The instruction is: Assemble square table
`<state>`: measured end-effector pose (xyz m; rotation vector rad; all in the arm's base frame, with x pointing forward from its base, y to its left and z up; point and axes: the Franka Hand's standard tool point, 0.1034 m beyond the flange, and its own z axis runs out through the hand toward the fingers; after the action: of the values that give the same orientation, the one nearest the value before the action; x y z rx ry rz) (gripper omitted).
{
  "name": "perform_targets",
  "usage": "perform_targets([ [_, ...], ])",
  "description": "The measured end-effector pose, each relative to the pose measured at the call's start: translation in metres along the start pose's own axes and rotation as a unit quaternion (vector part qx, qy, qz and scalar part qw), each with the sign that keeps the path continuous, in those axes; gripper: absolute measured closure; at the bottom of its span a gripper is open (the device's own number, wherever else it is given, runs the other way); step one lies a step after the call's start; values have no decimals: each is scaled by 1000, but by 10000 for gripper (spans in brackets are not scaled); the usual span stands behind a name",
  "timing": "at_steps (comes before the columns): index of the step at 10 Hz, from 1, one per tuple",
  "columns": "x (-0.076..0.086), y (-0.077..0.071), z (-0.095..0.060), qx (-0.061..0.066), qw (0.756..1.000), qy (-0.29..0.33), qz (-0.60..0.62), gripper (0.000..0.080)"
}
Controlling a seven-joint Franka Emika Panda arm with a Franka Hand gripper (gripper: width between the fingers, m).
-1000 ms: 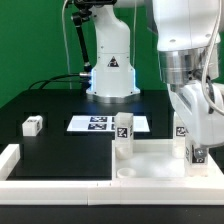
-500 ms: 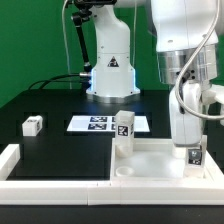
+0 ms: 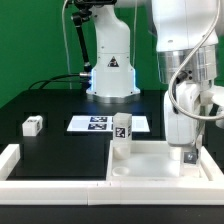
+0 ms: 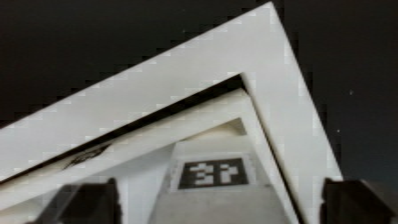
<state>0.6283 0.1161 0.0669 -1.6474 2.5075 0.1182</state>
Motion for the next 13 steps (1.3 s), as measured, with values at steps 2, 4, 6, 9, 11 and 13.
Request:
perform_targets([
  [2, 0, 0, 0, 0, 1000, 0, -2, 157],
  [4, -7, 1, -11, 5, 1000, -6, -14, 151],
  [6, -15, -3, -44, 20, 999, -23, -29, 150],
  [9, -16, -4, -49, 23, 999, -25, -32, 150],
  [11, -16, -4, -49, 23, 999, -25, -34, 150],
  [13, -16, -4, -49, 22, 999, -24, -35, 150],
])
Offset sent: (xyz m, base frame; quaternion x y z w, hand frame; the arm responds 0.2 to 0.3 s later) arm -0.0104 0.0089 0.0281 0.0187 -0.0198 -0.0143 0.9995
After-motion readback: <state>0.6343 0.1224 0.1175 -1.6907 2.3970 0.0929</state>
